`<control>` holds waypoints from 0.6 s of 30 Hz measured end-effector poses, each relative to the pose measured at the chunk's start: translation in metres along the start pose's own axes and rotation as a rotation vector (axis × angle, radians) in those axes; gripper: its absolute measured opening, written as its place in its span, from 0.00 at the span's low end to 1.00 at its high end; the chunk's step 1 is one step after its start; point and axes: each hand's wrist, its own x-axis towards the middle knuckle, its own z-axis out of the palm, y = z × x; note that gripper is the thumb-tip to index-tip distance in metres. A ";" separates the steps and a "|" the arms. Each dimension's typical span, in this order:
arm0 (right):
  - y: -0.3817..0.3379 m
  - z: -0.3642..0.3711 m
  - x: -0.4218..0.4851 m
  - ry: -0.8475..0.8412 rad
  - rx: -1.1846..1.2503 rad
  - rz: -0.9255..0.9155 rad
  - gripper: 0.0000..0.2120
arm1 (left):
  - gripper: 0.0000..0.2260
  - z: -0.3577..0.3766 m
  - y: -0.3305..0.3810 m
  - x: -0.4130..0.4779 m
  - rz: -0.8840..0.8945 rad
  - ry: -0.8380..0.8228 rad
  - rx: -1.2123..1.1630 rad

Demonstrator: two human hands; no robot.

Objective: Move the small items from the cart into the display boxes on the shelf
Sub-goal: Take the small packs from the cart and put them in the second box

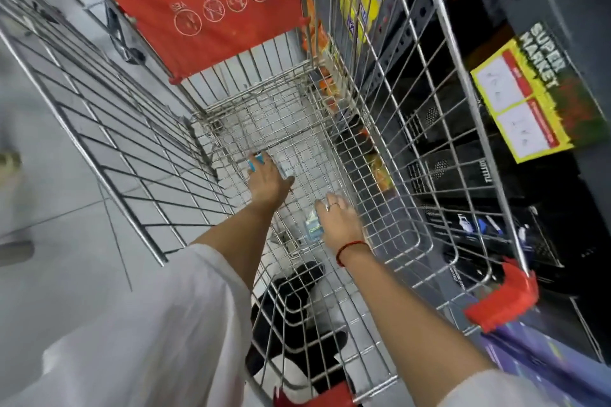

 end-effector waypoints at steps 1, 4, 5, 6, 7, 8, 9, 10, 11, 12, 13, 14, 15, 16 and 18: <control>0.001 0.002 0.002 0.005 -0.006 -0.005 0.31 | 0.39 0.000 0.001 0.001 -0.018 0.016 -0.025; 0.002 0.003 0.006 0.007 -0.027 -0.010 0.29 | 0.40 -0.003 0.001 0.002 -0.119 0.131 -0.230; 0.002 0.002 0.007 0.005 -0.052 -0.002 0.29 | 0.41 -0.003 0.000 0.002 -0.154 0.169 -0.320; 0.001 0.001 0.007 -0.002 -0.076 0.017 0.29 | 0.43 -0.004 -0.001 0.001 -0.184 0.188 -0.393; 0.001 -0.001 0.008 -0.013 -0.090 0.046 0.30 | 0.44 -0.005 -0.001 0.000 -0.212 0.182 -0.444; 0.001 -0.002 0.007 -0.029 -0.090 0.081 0.31 | 0.44 -0.005 -0.003 -0.001 -0.232 0.164 -0.473; 0.001 -0.004 0.006 -0.042 -0.078 0.114 0.32 | 0.41 -0.005 -0.004 -0.002 -0.238 0.149 -0.475; 0.002 -0.004 0.005 -0.052 -0.054 0.145 0.33 | 0.36 -0.004 -0.006 -0.003 -0.236 0.137 -0.454; 0.003 -0.005 0.004 -0.061 -0.019 0.170 0.33 | 0.32 -0.004 -0.007 -0.004 -0.223 0.132 -0.419; 0.004 -0.005 0.003 -0.078 0.022 0.190 0.32 | 0.29 -0.003 -0.007 -0.004 -0.210 0.128 -0.383; 0.005 -0.006 0.001 -0.098 0.068 0.211 0.30 | 0.27 -0.004 -0.007 -0.004 -0.193 0.124 -0.355; 0.005 -0.007 -0.001 -0.122 0.122 0.236 0.27 | 0.24 -0.004 -0.005 -0.005 -0.187 0.126 -0.337; 0.006 -0.008 -0.002 -0.143 0.187 0.267 0.23 | 0.20 -0.004 -0.005 -0.005 -0.187 0.137 -0.330; 0.007 -0.009 -0.004 -0.154 0.266 0.302 0.20 | 0.17 -0.005 -0.005 -0.006 -0.195 0.148 -0.336; 0.010 -0.011 -0.008 -0.133 0.485 0.393 0.13 | 0.11 -0.010 -0.008 -0.008 -0.219 0.145 -0.402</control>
